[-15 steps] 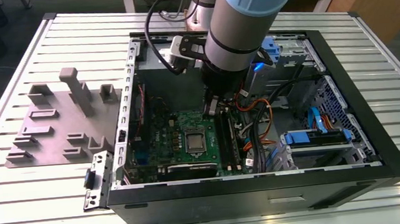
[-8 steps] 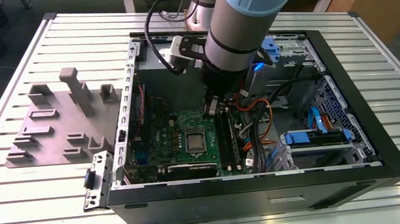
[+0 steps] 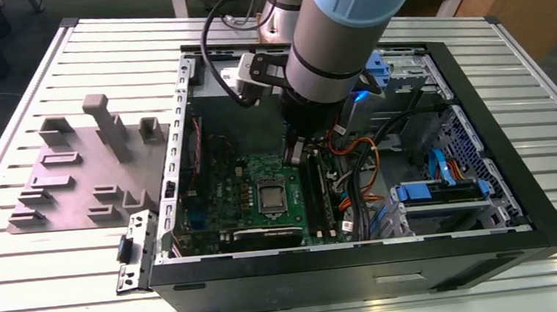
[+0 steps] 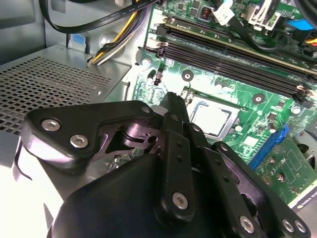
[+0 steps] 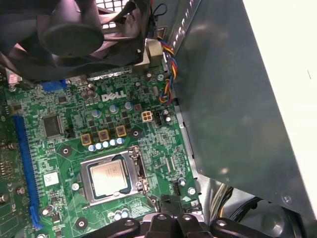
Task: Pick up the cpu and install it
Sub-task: 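Close the cpu cover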
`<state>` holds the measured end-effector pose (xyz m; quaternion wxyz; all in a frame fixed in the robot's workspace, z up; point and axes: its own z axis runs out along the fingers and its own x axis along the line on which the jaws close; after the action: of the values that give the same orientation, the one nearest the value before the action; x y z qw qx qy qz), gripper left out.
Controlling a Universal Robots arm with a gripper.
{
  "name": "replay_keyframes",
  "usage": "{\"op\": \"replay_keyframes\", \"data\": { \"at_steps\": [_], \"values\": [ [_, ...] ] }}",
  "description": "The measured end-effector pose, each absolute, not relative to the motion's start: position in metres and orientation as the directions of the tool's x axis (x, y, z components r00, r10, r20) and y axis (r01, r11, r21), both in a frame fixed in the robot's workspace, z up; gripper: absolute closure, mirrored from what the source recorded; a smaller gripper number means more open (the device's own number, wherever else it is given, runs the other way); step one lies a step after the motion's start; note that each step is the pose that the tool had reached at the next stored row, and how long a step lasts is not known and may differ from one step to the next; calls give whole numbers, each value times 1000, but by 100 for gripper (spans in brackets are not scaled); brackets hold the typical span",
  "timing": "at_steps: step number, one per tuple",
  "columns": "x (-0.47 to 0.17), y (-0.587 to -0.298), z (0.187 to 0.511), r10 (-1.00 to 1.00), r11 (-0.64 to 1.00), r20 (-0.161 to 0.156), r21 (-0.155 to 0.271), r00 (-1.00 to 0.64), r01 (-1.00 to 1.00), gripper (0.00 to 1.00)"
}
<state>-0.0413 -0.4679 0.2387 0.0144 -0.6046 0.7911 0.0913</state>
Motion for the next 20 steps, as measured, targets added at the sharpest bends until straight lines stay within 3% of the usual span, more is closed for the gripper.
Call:
{"op": "replay_keyframes", "data": {
  "at_steps": [12, 20],
  "values": [
    [-44, -472, 239, -957, 243, -133, 123, -259, -962, 89],
    [-47, -473, 239, -963, 219, -140, 95, -231, -971, 89]
  ]
}}
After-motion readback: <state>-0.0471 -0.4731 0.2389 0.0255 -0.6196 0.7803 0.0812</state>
